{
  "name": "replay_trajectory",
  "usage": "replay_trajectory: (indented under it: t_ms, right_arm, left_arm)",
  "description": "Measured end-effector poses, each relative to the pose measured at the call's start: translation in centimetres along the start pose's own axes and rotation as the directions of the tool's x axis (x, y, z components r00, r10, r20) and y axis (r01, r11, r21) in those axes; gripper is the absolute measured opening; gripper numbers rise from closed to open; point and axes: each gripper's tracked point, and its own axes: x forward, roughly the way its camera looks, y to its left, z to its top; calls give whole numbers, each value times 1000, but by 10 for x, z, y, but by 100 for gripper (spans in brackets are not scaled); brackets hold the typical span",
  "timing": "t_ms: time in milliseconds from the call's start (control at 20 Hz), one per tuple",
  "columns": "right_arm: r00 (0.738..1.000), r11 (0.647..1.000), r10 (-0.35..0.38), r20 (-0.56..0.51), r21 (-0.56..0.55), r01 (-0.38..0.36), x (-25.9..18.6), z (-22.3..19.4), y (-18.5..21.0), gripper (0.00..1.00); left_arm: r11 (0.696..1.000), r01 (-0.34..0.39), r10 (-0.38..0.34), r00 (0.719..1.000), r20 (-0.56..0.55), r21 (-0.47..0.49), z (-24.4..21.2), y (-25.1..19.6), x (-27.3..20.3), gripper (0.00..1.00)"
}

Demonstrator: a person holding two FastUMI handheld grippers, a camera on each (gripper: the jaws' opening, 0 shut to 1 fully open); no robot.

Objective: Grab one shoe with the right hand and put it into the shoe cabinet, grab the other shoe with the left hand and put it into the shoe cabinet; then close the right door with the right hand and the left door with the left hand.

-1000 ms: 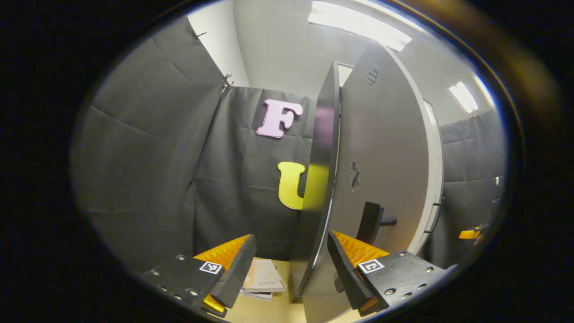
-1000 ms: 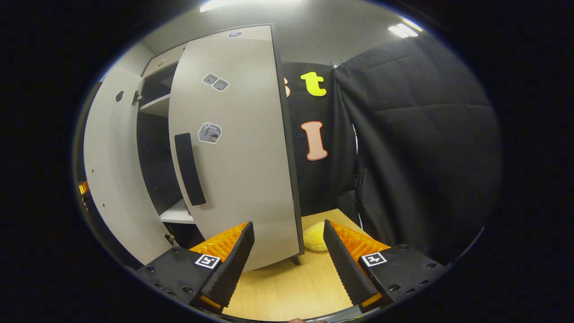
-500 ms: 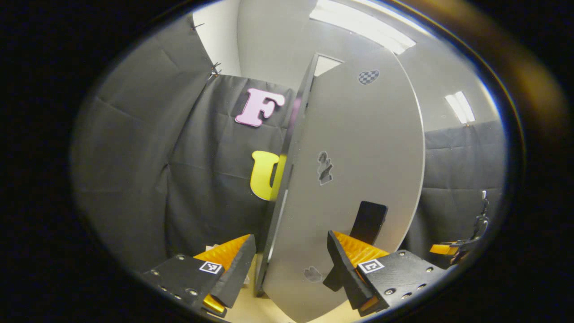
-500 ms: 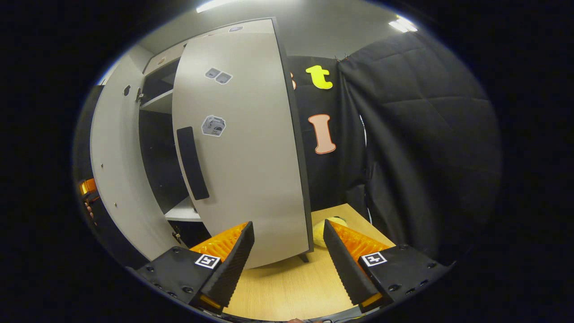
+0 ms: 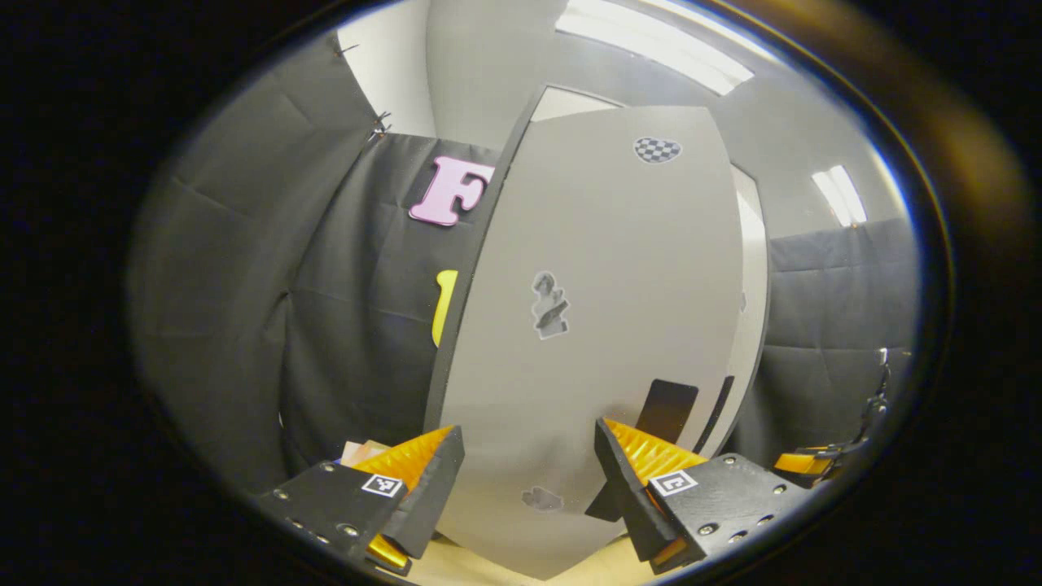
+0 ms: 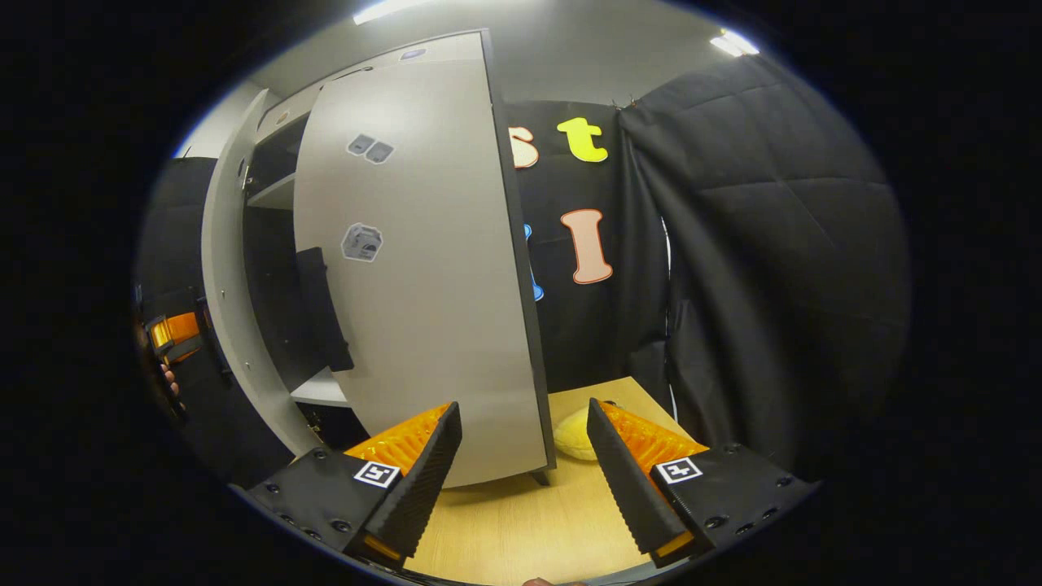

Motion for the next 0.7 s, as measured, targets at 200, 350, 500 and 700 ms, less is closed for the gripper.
replay_trajectory:
  t_ms: [200,350,500,700]
  right_arm:
    - [998,999,45,33,1,-45,17,20,-19,98]
    - [995,997,80,64,-23,-79,35,34,-28,98]
    - [989,991,122,83,-66,-117,49,44,-29,98]
    - [983,983,165,83,-90,-158,57,52,-14,98]
  left_arm:
    - [992,-89,90,996,-9,90,-2,-15,-8,99]
    - [979,-160,162,987,-2,126,-2,-22,-27,99]
    - [961,-236,234,972,32,143,1,-25,-56,98]
    - [932,-318,313,948,58,171,11,-19,-93,95]
